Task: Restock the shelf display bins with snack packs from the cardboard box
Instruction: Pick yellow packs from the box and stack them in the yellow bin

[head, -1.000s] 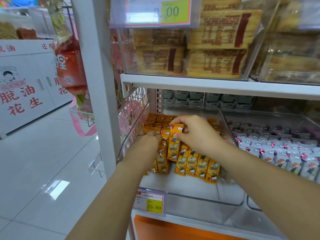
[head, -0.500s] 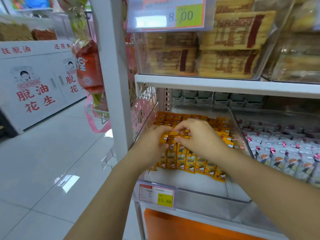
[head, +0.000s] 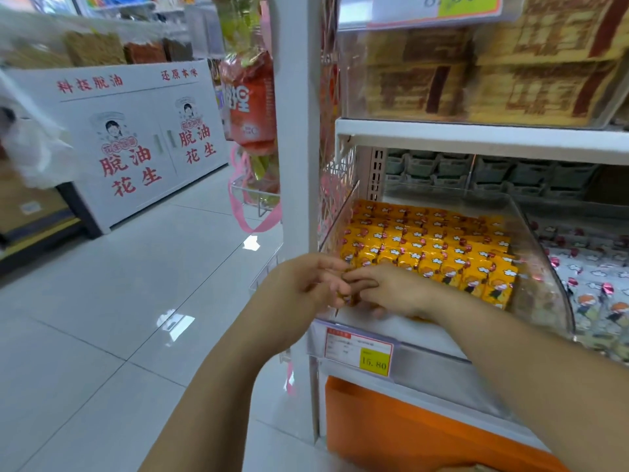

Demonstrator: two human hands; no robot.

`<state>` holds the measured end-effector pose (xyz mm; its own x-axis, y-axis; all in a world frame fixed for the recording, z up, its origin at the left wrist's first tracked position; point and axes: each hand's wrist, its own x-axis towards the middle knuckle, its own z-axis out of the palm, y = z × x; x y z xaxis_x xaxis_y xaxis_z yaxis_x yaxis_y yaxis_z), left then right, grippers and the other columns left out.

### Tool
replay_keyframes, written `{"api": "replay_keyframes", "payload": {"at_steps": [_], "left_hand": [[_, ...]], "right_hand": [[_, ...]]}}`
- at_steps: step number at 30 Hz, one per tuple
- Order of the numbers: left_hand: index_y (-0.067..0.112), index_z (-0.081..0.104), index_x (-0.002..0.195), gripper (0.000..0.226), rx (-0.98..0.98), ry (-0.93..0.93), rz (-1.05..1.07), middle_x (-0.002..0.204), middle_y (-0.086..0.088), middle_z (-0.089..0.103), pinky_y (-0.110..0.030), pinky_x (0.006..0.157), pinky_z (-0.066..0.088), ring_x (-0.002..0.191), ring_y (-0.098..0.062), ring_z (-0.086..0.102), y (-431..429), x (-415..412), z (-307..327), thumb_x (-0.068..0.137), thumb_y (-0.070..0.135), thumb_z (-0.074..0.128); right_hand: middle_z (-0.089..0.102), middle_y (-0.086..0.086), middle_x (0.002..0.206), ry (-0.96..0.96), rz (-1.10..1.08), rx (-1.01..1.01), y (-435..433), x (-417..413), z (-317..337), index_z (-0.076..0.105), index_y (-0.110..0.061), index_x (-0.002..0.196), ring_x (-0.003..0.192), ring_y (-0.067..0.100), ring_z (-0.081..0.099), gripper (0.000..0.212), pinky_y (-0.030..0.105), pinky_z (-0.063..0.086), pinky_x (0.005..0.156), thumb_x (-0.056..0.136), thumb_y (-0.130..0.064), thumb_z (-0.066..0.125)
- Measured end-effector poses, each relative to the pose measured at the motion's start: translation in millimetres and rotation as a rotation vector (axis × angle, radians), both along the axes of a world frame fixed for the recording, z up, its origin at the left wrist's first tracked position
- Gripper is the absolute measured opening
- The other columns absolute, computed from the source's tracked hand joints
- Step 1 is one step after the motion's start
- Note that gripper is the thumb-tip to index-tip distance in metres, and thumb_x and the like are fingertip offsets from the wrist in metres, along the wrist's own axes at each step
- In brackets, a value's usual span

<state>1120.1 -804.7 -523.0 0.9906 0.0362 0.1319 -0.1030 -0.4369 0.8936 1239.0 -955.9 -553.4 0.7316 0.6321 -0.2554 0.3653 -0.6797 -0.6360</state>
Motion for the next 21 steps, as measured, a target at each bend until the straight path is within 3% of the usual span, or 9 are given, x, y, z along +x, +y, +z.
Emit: {"api": "replay_keyframes", "payload": {"at_steps": [2,5,7,10,14,18,21], "left_hand": [[0.024,0.062,0.099,0.025,-0.022,0.005,0.005,0.080,0.004,0.073,-0.016,0.068,0.052,0.070,-0.007,0.067,1,2,2,0.093,0.002,0.052],[0.028,0.061,0.100,0.024,0.030,0.001,0.002,0.081,0.008,0.073,-0.020,0.072,0.053,0.072,-0.005,0.068,0,2,3,0.094,0.007,0.052],[0.030,0.061,0.102,0.019,0.072,-0.005,0.011,0.084,0.006,0.072,-0.023,0.077,0.053,0.075,-0.004,0.068,-3,3,4,0.094,0.013,0.056],[0.032,0.061,0.102,0.017,0.127,-0.069,0.034,0.082,0.010,0.066,-0.020,0.075,0.052,0.075,-0.003,0.066,-18,4,4,0.093,0.018,0.058],[0.040,0.059,0.099,0.026,0.087,-0.245,0.068,0.083,0.016,0.066,-0.025,0.071,0.053,0.077,-0.001,0.063,-64,-6,-7,0.094,0.014,0.057],[0.029,0.064,0.103,0.020,0.079,-0.407,0.021,0.088,0.024,0.062,-0.009,0.067,0.044,0.081,0.004,0.059,-117,-29,-26,0.093,0.013,0.057],[0.022,0.066,0.103,0.021,0.063,-0.420,-0.048,0.090,0.018,0.062,-0.010,0.067,0.043,0.081,0.002,0.058,-153,-46,-44,0.091,0.015,0.050]], "right_hand": [[0.056,0.008,0.132,0.050,-0.035,0.024,1,0,0,0.044,-0.012,0.141,0.102,0.017,0.056,0.050,0.023,0.051,0.067,0.095,0.006,0.035],[0.057,0.008,0.131,0.087,-0.061,0.063,0,-3,3,0.042,-0.016,0.143,0.107,0.021,0.058,0.049,0.030,0.055,0.072,0.097,0.002,0.041],[0.063,0.008,0.121,0.076,-0.075,0.116,-5,-9,11,0.043,-0.015,0.141,0.101,0.020,0.063,0.046,0.026,0.055,0.069,0.097,-0.002,0.046],[0.067,0.000,0.084,-0.096,-0.093,0.192,-25,-27,30,0.057,-0.014,0.127,0.074,0.006,0.065,0.033,0.016,0.050,0.060,0.095,-0.007,0.053],[0.064,-0.014,0.085,-0.387,-0.174,0.274,-72,-65,36,0.068,-0.024,0.102,0.073,-0.001,0.060,0.019,0.008,0.045,0.062,0.091,-0.011,0.059],[0.059,-0.023,0.082,-0.564,-0.192,0.313,-125,-111,30,0.072,-0.019,0.100,0.079,-0.008,0.056,0.016,0.007,0.042,0.068,0.090,-0.010,0.062],[0.064,-0.016,0.083,-0.619,-0.160,0.356,-163,-149,22,0.072,-0.016,0.097,0.079,-0.002,0.057,0.016,0.011,0.045,0.067,0.087,-0.011,0.059]]}}
